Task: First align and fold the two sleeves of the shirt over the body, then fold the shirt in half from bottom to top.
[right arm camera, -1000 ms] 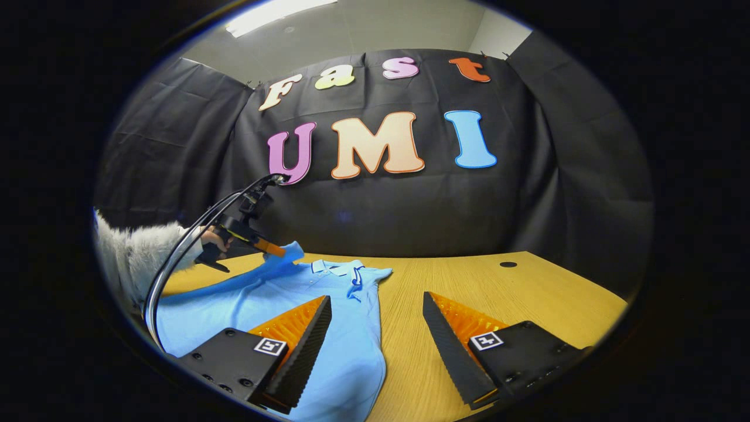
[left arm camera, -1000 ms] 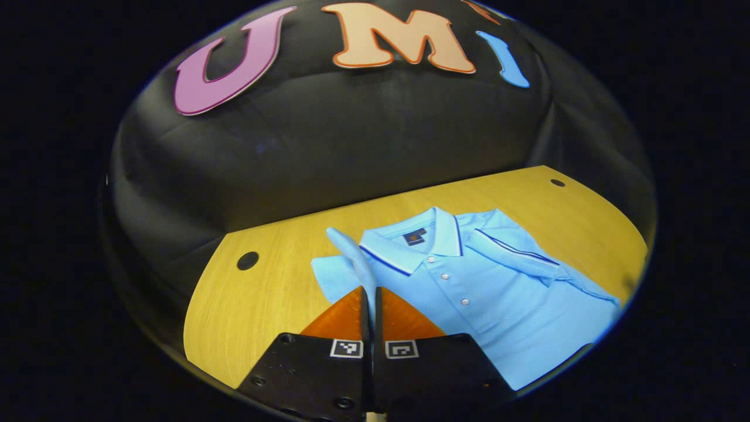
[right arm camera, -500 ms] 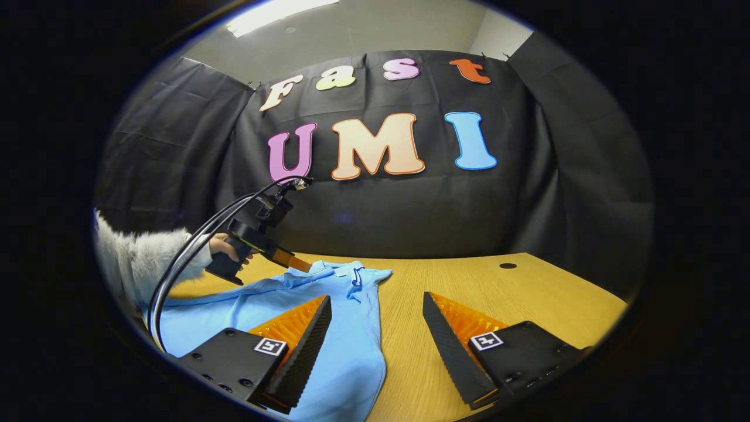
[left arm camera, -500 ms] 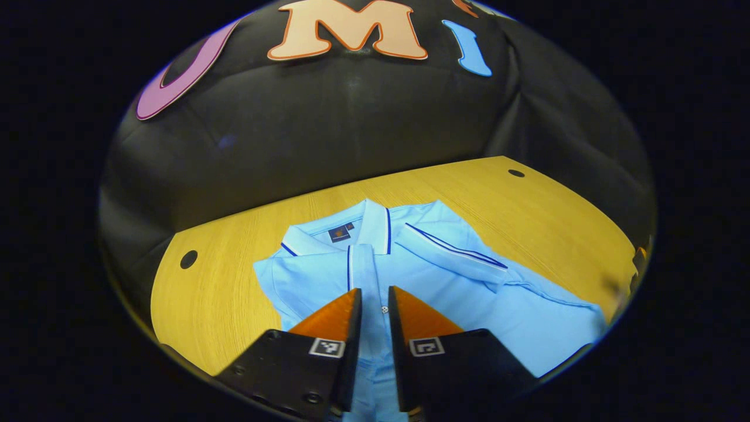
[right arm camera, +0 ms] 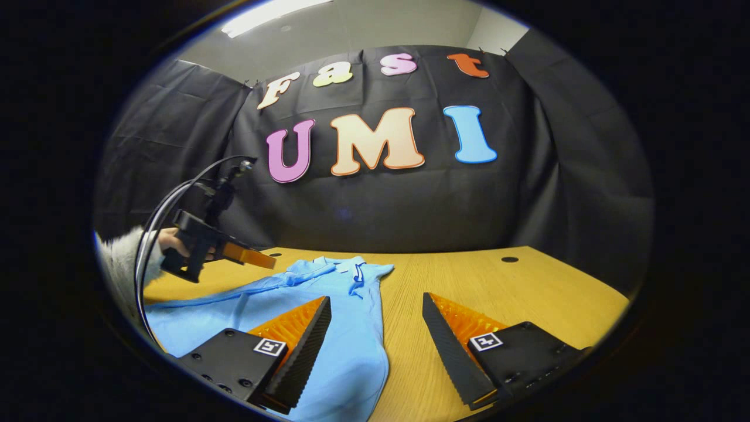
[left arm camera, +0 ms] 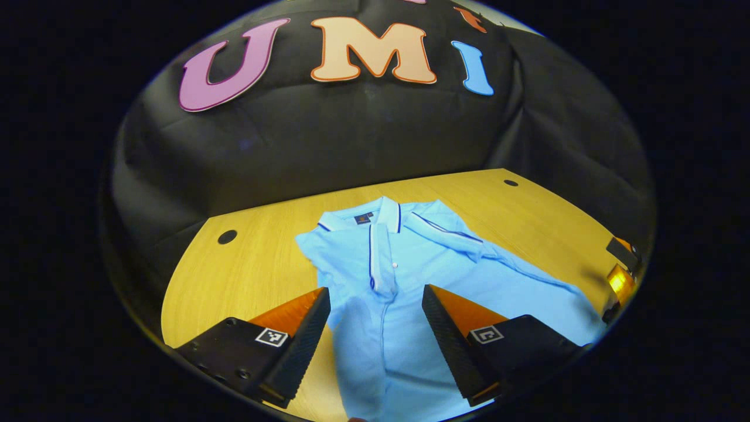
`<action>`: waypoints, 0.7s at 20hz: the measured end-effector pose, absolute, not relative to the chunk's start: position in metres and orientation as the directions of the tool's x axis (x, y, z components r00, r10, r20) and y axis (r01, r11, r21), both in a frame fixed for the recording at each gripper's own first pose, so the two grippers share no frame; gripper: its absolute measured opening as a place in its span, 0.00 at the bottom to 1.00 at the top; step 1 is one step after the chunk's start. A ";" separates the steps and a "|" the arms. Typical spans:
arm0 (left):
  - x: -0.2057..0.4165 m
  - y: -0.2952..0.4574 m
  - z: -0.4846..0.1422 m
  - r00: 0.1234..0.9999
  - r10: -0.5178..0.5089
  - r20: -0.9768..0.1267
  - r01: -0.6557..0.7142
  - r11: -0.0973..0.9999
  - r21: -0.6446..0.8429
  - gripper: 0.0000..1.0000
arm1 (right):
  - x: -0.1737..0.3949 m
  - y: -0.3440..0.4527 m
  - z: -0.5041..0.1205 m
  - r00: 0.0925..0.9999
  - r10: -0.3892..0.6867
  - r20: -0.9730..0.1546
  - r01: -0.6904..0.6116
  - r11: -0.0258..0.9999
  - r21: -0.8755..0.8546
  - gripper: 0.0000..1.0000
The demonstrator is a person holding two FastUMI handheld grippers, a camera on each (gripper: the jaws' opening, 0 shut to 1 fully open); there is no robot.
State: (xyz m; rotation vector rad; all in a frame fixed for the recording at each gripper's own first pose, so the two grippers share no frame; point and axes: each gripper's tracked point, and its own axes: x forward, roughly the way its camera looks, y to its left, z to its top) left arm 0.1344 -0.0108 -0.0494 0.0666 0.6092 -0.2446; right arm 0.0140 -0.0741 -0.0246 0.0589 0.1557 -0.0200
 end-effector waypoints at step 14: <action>-0.102 0.028 -0.085 0.747 -0.139 -0.650 0.109 0.990 -0.087 0.96 | -0.093 -0.020 -0.053 0.931 0.045 -0.362 -0.065 0.997 -0.044 0.98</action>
